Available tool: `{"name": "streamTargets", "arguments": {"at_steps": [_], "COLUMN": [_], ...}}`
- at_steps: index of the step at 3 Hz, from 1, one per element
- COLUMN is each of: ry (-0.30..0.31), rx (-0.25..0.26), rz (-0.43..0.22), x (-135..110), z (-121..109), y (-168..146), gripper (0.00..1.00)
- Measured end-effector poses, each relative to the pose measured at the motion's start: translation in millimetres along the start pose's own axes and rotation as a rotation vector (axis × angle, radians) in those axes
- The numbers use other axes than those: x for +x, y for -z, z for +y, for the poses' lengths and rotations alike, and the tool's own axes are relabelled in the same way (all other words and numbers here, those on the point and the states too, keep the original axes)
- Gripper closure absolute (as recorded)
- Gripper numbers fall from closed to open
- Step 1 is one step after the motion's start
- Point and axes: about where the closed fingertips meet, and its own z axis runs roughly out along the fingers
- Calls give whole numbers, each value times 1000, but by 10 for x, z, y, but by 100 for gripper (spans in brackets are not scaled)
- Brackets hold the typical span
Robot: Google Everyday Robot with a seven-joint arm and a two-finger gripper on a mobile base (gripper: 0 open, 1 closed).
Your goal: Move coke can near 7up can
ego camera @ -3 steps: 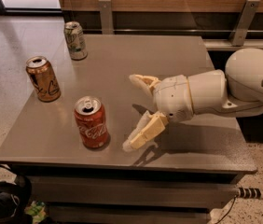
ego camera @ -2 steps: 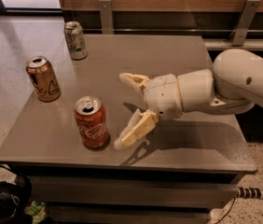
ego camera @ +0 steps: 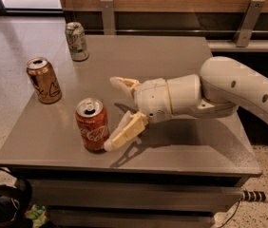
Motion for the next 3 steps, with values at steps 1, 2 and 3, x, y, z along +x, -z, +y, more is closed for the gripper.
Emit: {"name": "streamTargets", "arguments": {"at_steps": [1, 2, 3], "ry": [-23, -23, -4], "rx": [-14, -25, -62], "rz": [-37, -64, -81], "x": [-12, -61, -159], "z": [90, 221, 369], "y": [-92, -188, -373], "gripper": [0, 13, 37]}}
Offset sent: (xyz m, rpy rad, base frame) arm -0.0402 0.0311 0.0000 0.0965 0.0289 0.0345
